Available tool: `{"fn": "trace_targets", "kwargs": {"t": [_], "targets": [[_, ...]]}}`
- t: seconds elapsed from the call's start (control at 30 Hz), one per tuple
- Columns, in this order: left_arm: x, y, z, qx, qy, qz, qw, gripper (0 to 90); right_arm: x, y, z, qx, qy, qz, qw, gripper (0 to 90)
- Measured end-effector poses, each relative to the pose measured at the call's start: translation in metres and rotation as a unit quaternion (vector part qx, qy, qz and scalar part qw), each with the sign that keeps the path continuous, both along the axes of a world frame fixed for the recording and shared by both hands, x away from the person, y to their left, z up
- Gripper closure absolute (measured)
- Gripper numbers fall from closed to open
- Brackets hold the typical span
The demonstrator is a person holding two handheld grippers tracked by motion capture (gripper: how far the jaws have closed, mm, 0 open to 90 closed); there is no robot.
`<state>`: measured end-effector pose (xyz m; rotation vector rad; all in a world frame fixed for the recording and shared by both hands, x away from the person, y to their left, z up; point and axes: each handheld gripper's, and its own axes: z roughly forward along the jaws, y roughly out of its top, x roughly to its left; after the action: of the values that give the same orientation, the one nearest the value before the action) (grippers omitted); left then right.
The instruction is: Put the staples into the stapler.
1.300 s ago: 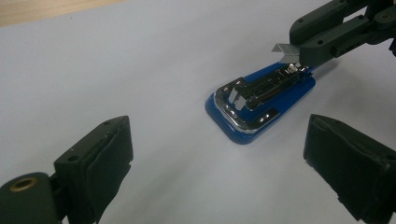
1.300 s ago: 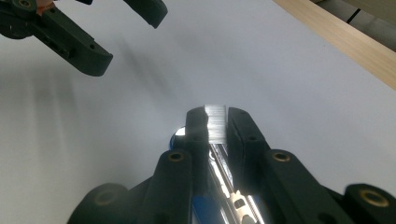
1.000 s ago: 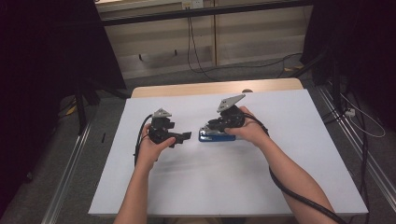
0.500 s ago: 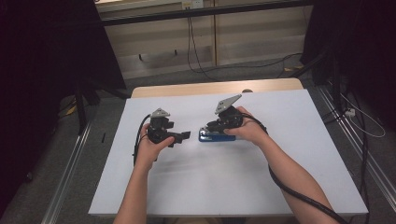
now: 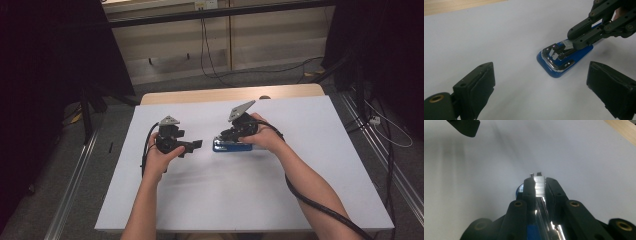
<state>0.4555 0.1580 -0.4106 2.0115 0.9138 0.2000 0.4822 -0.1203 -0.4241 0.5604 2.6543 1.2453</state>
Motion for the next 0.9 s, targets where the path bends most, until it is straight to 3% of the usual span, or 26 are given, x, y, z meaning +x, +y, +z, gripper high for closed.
{"fn": "trace_targets", "kwargs": {"t": [0.9], "targets": [[-0.0002, 0.0001, 0.0001, -0.001, 0.000, 0.000, 1.0000, 8.3, 0.0047, 0.0030, -0.0040, -0.018, -0.016, 0.024, 0.9994, 79.6]]}}
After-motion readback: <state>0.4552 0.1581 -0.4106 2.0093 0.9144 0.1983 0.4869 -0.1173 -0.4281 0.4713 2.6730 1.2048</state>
